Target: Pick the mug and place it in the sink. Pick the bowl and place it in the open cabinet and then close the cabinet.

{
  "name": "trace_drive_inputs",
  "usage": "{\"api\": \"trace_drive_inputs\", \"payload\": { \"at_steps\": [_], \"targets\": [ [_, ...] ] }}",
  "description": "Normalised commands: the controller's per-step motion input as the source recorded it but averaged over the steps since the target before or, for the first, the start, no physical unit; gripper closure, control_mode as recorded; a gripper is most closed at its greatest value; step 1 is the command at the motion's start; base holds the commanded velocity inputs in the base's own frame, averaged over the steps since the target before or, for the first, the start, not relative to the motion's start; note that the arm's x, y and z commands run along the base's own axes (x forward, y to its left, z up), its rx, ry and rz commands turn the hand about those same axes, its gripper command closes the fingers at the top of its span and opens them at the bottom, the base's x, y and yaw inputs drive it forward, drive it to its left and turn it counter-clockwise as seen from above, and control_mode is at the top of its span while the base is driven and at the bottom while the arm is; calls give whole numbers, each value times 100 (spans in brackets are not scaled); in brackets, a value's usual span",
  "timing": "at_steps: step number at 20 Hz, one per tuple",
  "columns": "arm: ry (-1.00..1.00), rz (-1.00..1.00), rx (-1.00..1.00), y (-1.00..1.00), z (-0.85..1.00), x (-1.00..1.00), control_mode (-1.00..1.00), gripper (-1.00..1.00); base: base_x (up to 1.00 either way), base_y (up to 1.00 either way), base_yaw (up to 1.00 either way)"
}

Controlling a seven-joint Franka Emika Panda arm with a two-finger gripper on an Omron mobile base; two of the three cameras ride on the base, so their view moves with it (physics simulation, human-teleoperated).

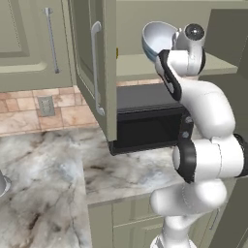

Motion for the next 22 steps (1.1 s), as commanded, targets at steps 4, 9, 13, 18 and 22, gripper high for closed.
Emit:
{"api": "trace_drive_inputs", "payload": {
  "at_steps": [4,9,13,18,22],
  "targets": [
    [0,0,0,11,5,26,-100,-100,0,0,0],
    [0,0,0,13,31,0,-100,-100,0,0,0],
    [0,0,0,2,32,0,-100,-100,0,0,0],
    [0,0,2,0,17,-11,-100,-100,0,0,0],
    [0,0,2,0,2,-36,-100,-100,0,0,0]
  ]
}}
